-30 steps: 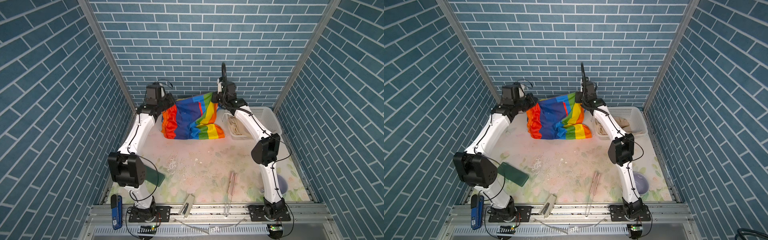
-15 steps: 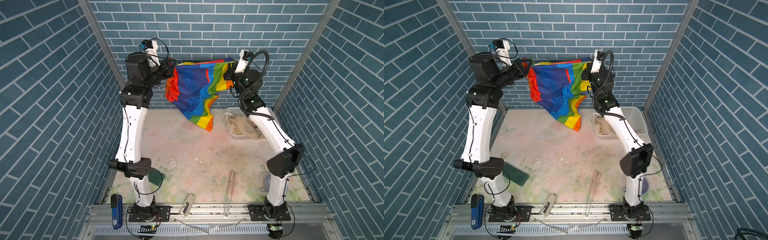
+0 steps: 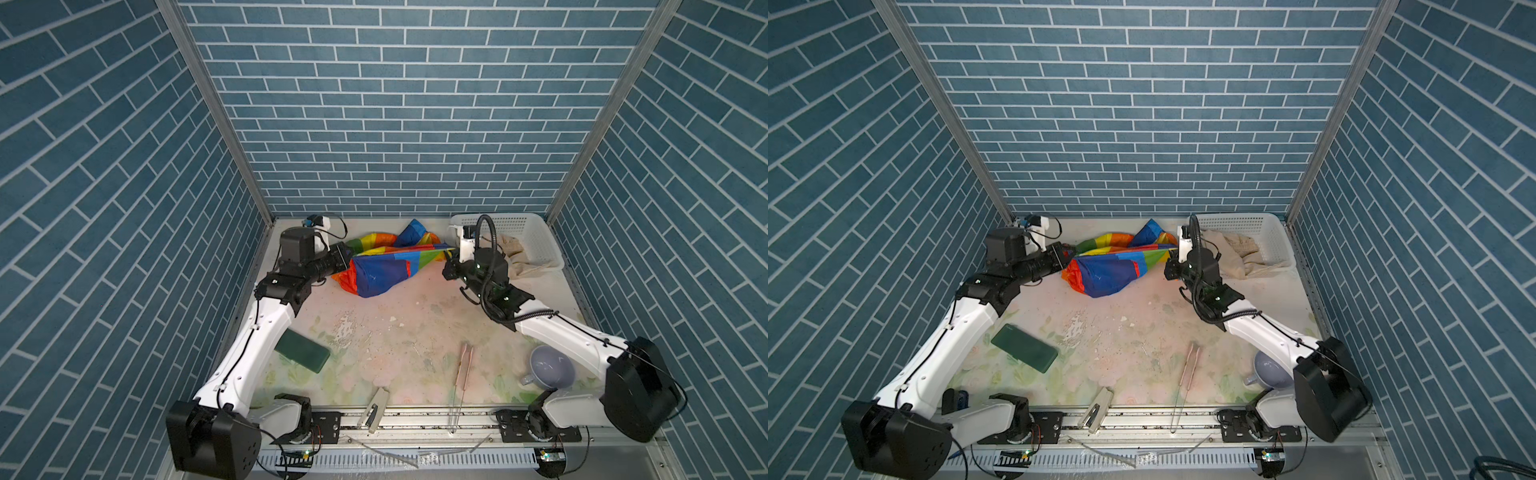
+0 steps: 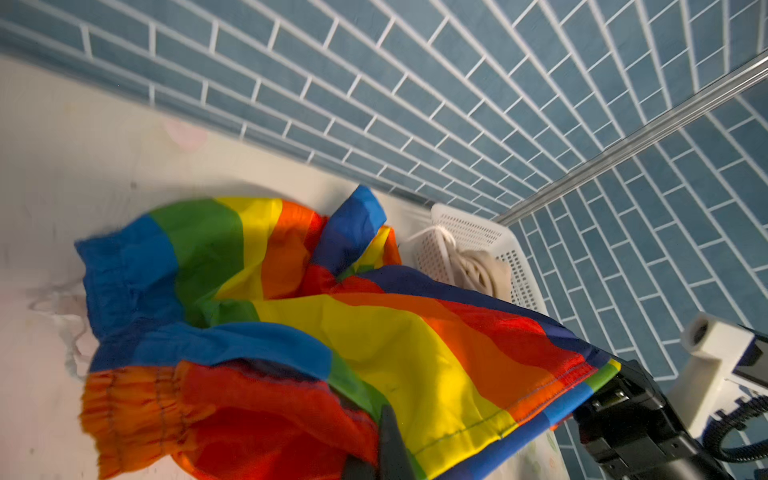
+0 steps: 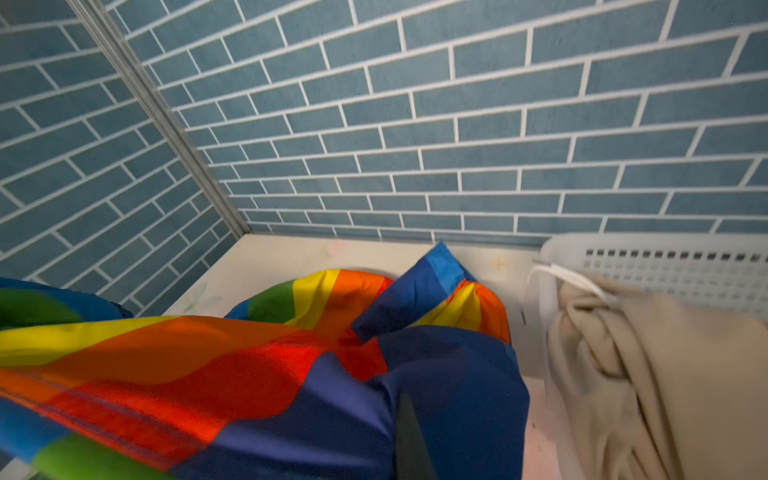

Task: Fold and stack the shorts

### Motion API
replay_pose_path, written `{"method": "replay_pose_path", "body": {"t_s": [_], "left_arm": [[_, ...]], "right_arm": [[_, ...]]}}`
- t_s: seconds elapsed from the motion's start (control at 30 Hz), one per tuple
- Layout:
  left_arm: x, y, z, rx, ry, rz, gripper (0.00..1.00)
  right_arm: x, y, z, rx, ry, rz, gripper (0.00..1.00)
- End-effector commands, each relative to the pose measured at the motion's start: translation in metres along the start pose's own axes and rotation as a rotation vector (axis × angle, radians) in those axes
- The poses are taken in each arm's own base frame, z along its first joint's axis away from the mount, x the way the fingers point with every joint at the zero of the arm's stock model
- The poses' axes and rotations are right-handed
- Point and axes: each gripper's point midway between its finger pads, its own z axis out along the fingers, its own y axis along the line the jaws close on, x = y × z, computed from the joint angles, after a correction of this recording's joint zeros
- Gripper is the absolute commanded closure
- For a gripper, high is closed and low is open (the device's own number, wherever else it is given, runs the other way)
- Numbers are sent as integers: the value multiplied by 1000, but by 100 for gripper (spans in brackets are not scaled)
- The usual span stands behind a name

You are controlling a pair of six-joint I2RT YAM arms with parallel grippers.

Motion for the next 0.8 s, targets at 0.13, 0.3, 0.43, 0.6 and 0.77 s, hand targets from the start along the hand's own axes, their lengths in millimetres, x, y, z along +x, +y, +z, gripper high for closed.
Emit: {"method": "replay_pose_path", "body": {"t_s": [0.13, 0.3, 0.43, 0.6, 0.77], "left_arm": [[51, 98, -40, -344, -23, -121, 100], [89, 118, -50, -405, 27, -190, 100], [116, 137, -54, -484, 83, -252, 79], [129, 151, -68, -582, 96, -294, 34], [118, 151, -78, -609, 43, -287, 28]], "right_arm": [[45, -109, -82, 491, 42, 197, 100], [88, -113, -103, 508, 162, 226, 100], [132, -102, -103, 463, 307, 262, 95], [152, -89, -102, 414, 386, 264, 50], [130, -72, -101, 322, 376, 187, 41]]}}
